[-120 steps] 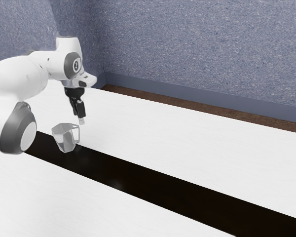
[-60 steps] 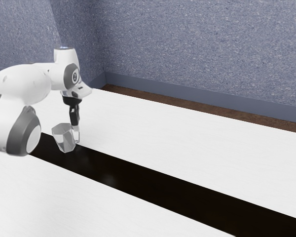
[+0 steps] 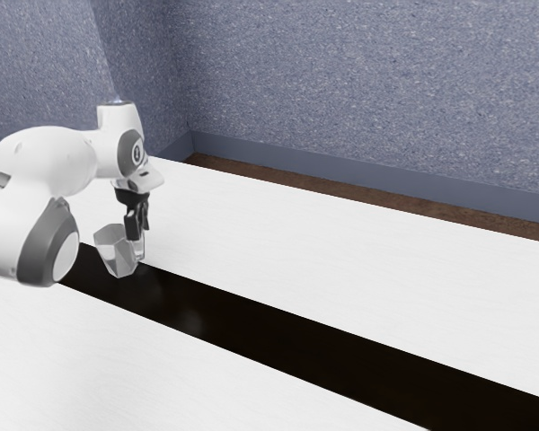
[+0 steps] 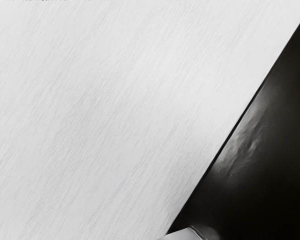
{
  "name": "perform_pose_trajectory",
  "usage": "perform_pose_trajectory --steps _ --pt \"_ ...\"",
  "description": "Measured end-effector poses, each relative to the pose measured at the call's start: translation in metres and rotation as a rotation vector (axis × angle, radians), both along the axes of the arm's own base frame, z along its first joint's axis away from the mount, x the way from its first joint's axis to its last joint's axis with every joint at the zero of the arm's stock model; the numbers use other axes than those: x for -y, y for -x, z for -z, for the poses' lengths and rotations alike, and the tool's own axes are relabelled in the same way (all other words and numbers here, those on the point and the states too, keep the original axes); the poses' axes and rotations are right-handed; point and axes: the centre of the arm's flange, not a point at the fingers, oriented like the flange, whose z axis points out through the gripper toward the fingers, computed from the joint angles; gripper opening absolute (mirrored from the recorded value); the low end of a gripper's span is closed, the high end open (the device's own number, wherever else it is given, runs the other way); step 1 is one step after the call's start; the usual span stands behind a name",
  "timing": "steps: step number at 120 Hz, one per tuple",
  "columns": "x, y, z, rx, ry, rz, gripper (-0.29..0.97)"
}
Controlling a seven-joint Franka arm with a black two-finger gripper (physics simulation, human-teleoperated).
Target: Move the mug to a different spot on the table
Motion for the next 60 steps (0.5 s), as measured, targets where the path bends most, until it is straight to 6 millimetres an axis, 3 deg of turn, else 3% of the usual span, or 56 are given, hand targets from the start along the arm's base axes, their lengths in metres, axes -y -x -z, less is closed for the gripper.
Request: perform_pose_trajectory --steps 60 --pt "-0.006 0.0006 0.0034 0.016 0.0 -0.027 0.68"
